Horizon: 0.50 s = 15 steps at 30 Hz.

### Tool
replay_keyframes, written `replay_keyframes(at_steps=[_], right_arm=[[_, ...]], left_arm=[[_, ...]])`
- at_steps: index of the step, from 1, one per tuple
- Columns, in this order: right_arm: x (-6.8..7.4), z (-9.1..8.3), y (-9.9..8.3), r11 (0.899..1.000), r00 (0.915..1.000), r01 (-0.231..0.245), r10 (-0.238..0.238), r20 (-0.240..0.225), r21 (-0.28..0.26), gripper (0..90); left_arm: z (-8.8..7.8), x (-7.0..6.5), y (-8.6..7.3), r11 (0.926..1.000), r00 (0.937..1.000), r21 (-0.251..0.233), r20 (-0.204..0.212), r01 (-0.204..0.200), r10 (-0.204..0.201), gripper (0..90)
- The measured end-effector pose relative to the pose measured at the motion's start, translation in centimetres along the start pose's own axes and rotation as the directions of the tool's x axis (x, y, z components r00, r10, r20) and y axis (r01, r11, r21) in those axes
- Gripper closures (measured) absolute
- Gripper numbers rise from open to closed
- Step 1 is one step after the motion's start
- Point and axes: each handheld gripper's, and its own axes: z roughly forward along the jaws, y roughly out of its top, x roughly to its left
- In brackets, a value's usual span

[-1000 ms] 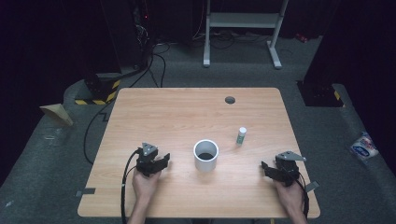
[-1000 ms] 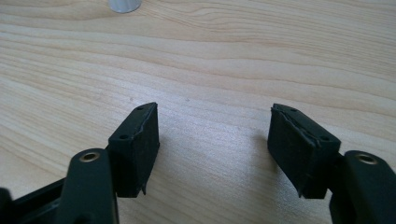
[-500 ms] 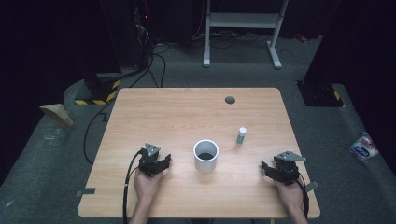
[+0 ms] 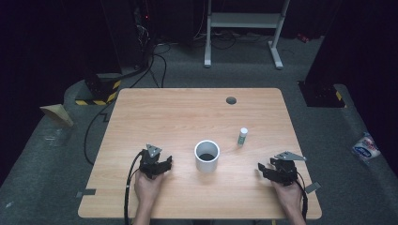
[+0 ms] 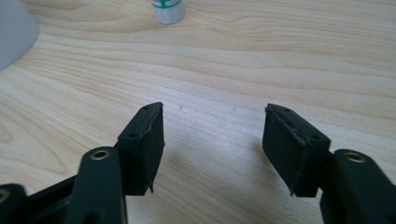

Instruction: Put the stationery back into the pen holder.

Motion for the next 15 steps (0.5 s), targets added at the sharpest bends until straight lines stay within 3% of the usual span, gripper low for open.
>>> replay_keyframes(at_steps=[15], right_arm=[[1.5,-0.2,2.4,0.998,0.9974,0.044,-0.046,-0.056,-0.037,35.8]], left_arm=[[0.0,0.0,0.0,1.0,1.0,-0.001,0.001,0.001,-0.001,32.9]])
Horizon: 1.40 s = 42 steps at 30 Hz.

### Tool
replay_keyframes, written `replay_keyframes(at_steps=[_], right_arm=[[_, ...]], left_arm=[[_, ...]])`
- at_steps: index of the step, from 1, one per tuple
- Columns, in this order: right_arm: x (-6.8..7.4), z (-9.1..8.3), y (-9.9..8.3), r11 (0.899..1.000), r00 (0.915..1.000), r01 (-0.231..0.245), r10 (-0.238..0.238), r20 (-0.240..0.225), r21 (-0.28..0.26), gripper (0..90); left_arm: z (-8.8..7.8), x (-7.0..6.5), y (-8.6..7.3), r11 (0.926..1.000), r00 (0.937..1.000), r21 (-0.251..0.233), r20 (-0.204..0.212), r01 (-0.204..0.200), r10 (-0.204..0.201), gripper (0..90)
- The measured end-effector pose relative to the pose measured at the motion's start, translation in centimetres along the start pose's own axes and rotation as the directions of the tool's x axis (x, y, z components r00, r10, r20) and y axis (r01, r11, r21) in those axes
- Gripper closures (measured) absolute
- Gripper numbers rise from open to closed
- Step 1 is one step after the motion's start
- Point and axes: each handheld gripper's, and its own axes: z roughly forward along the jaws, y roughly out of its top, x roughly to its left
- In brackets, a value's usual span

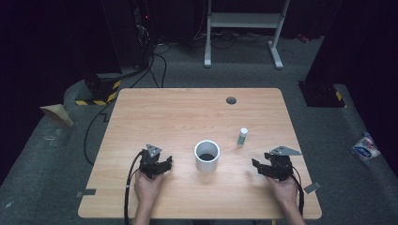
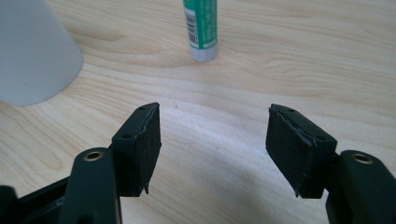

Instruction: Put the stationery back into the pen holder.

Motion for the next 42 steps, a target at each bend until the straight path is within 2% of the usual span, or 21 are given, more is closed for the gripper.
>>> replay_keyframes(at_steps=[23,42], right_arm=[[1.0,1.4,4.0,0.997,0.9981,0.061,-0.06,0.013,-0.038,38.4],[0.8,2.8,6.0,0.998,0.9987,0.051,-0.051,0.006,-0.048,39.6]], left_arm=[[0.0,-0.1,0.0,1.0,1.0,-0.001,0.007,0.0,0.0,32.5],[0.0,-0.1,0.0,1.0,1.0,-0.002,0.007,0.0,0.0,32.5]])
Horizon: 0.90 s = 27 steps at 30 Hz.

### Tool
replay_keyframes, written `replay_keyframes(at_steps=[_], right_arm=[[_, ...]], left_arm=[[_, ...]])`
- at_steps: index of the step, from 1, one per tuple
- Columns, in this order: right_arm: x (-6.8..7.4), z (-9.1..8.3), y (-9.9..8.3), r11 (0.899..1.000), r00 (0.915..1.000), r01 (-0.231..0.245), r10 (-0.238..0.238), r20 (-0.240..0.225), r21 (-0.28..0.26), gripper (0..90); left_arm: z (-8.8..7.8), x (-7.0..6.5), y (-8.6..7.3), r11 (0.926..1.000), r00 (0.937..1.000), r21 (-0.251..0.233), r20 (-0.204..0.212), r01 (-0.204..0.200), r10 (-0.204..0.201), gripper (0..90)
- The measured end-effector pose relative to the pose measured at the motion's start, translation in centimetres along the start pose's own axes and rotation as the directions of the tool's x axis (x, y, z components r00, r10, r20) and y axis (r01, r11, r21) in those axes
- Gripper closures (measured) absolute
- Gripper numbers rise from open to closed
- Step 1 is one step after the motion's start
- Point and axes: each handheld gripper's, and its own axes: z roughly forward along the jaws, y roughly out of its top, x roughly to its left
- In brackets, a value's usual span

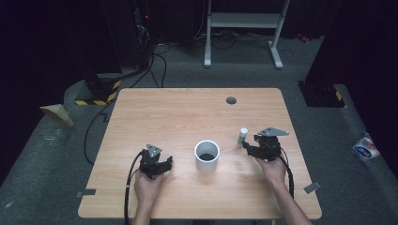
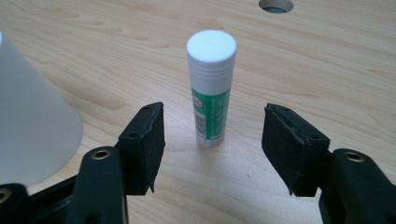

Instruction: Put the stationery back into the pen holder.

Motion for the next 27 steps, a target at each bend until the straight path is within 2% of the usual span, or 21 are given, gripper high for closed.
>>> replay_keyframes(at_steps=[6,14,21,27], right_arm=[[-0.2,0.6,0.2,1.0,0.9996,-0.028,0.028,-0.006,0.0,39.9],[0.0,1.4,1.1,1.0,0.9998,-0.021,0.021,-0.003,-0.004,40.5],[0.1,2.7,0.9,1.0,0.9997,-0.022,0.022,0.01,0.009,41.4],[0.1,3.5,0.7,1.0,0.9995,-0.022,0.022,0.021,0.009,46.5]], left_arm=[[0.0,0.0,0.0,1.0,1.0,0.0,0.0,0.0,0.0,32.5],[0.0,0.0,0.0,1.0,1.0,-0.001,0.0,0.0,0.0,32.5],[0.0,0.0,0.0,1.0,1.0,0.0,0.003,-0.001,0.001,32.5],[0.0,0.0,0.0,1.0,1.0,0.0,0.004,0.0,0.0,32.5]])
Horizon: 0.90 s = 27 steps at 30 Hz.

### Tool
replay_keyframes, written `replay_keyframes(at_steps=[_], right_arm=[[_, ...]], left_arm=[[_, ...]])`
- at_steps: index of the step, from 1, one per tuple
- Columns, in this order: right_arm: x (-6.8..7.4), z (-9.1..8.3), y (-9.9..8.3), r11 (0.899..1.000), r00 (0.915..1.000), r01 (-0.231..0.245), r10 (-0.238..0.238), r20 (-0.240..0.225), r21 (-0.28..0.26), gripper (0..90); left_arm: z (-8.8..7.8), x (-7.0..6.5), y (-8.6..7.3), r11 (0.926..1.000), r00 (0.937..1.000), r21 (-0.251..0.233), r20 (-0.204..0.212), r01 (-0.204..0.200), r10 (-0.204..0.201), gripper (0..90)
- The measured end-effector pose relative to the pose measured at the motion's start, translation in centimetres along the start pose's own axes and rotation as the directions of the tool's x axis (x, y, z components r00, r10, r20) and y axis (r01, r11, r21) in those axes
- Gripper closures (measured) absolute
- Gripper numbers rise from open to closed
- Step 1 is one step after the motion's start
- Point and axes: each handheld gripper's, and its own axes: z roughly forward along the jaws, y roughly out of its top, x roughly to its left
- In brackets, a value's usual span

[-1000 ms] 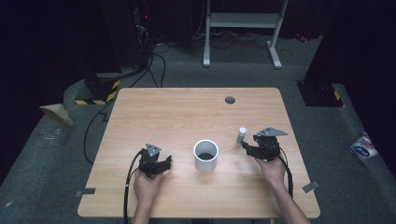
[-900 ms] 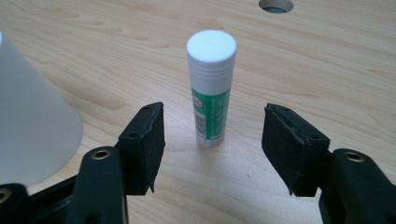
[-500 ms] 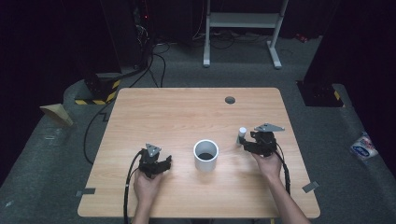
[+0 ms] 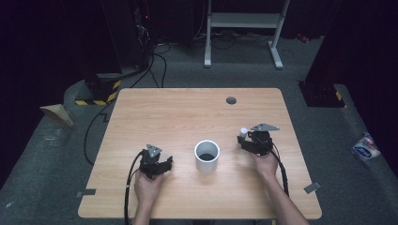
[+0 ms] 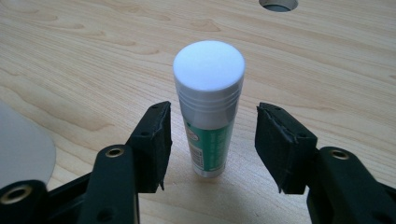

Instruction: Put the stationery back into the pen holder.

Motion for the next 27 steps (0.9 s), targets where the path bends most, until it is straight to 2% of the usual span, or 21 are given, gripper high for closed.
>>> replay_keyframes(at_steps=[5,9,27], right_arm=[[0.12,0.39,-0.08,1.0,0.9999,0.014,-0.014,0.006,0.002,50.7],[0.41,0.67,-0.12,0.999,0.9986,0.033,-0.033,0.042,0.006,52.5],[0.71,0.87,-0.17,0.998,0.997,0.064,-0.063,0.045,-0.011,64.5]], left_arm=[[0.0,0.0,0.0,1.0,1.0,-0.001,0.0,0.0,0.0,32.5],[0.0,0.0,0.0,1.0,1.0,0.0,0.0,0.0,0.0,32.5],[0.0,0.0,0.0,1.0,1.0,0.0,0.0,0.0,0.0,32.5]])
